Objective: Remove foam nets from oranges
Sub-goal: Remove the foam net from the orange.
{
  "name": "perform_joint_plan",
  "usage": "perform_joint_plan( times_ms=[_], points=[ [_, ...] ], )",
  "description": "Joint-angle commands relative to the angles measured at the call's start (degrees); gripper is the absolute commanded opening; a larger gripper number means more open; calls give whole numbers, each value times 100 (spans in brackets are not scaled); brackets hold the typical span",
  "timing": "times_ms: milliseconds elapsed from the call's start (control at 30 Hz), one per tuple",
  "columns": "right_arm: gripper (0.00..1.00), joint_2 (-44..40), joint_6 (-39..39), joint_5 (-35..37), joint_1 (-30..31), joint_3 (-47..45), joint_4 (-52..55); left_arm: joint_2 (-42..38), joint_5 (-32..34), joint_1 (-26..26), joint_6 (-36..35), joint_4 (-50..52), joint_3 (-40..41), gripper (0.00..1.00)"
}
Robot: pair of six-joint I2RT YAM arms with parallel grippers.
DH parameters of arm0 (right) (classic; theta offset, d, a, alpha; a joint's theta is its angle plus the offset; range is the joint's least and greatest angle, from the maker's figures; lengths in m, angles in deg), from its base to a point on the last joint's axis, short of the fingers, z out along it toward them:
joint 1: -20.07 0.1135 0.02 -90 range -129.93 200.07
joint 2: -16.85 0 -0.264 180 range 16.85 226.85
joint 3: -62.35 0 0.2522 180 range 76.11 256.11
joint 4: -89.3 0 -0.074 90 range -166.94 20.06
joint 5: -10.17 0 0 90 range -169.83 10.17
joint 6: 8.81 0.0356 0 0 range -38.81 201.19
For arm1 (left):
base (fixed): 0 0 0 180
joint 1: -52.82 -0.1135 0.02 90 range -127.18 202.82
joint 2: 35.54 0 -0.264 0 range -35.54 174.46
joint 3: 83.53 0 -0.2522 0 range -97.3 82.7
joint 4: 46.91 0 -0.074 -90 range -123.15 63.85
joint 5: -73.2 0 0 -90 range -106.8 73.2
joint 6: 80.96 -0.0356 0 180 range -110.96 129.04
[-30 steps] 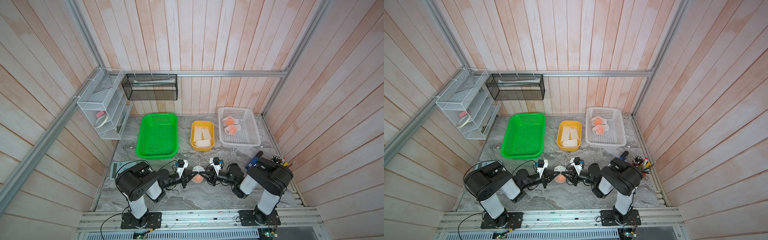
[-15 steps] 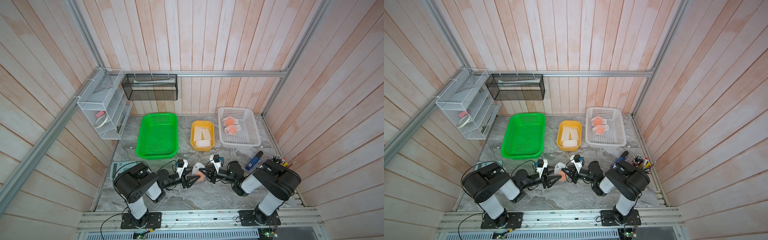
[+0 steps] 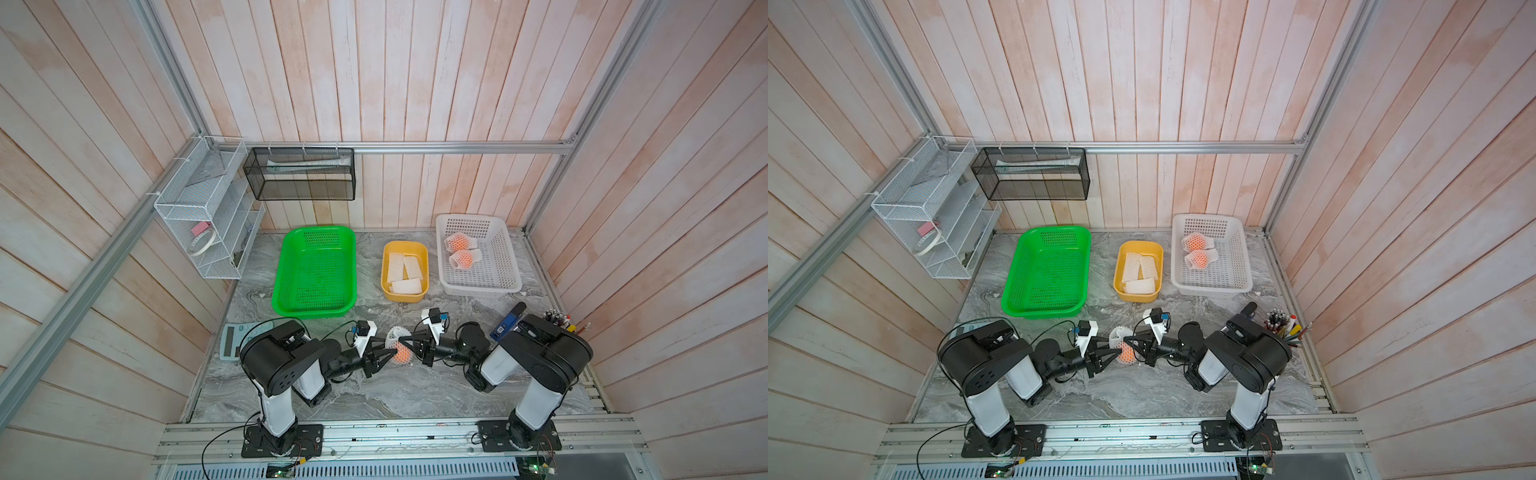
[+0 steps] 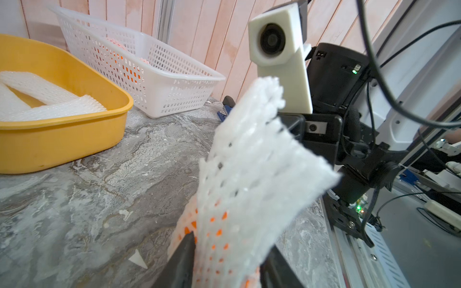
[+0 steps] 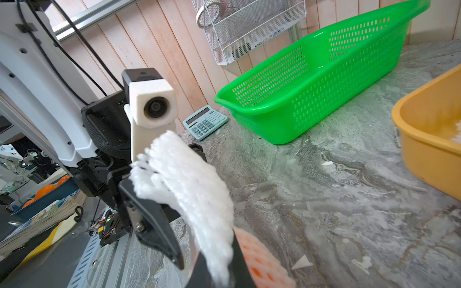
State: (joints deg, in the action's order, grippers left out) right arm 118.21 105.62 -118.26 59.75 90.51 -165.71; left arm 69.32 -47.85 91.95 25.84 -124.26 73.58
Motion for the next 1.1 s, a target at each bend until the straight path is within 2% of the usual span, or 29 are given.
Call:
perform_joint_plan(
  times_ms=[0,200,300,367,467,600,700,867,1000,1033,1067],
  points=[
    [9,50,87,-195,-22,45,-202,80,-105,24,-61,-337,-109,36],
    [12,-1,45,-169,-20,29,-127,-3,-147,24,-112,-190,-193,15],
    [22,-27,47,-119,-38,37,-50,-79,-115,24,-155,-106,-178,3],
    [28,-74,171,-84,-95,65,129,-181,-50,24,-179,-7,-176,0],
    [39,-261,364,4,-295,213,882,-390,42,23,-185,140,-159,0],
    [62,-743,234,394,-318,-101,913,-779,90,24,-185,348,-149,0],
    [74,-1313,2,710,-317,-297,1319,-1065,116,24,-236,655,-201,0],
    [82,-2447,-460,1254,-303,-323,2773,-1619,225,17,-254,1056,-254,0],
    [87,-3311,-632,1601,-298,-381,3750,-2153,268,-3,-281,1827,-473,0],
    [90,-3533,-626,1658,-301,-423,3926,-2291,353,-11,-282,1996,-501,0],
    [98,-3719,-623,1696,-290,-463,4062,-2415,378,-35,-271,2088,-517,1]
  ],
)
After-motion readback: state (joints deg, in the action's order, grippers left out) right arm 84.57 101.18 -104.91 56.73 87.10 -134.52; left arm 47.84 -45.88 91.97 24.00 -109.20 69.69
